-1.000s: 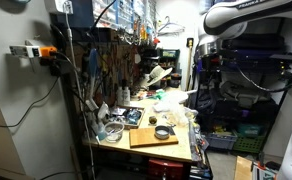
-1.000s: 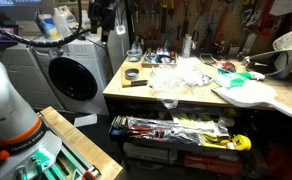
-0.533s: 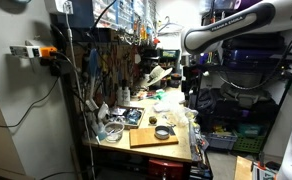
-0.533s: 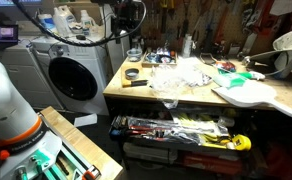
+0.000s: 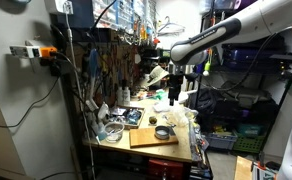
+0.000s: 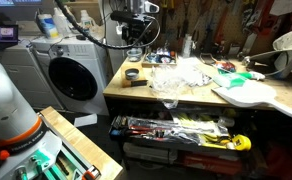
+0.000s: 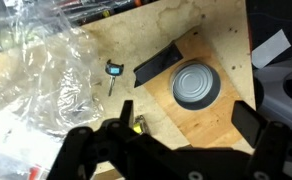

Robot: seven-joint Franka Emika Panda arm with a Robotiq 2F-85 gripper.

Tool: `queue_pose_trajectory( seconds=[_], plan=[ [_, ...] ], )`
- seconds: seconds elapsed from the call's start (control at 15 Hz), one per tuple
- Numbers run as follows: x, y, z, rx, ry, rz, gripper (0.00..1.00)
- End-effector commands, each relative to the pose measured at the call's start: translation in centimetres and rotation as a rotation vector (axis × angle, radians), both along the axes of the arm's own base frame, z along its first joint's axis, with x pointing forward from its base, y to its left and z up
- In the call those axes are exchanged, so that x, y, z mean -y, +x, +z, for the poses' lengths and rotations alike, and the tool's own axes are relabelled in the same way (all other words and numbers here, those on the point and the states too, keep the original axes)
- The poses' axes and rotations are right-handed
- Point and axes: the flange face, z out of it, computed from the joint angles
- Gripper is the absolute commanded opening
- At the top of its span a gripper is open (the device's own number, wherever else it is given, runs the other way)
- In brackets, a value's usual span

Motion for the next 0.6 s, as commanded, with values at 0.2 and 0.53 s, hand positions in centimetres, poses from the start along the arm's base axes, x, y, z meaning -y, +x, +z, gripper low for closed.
queue_pose_trajectory(
  seconds=[0.2,0.53],
  plan=[
    [0.3,4.5,-5.0,0.102,0.003,0.059,1.0],
    [0.1,4.8,-6.1,0.087,0.007,0.057,1.0]
  ],
)
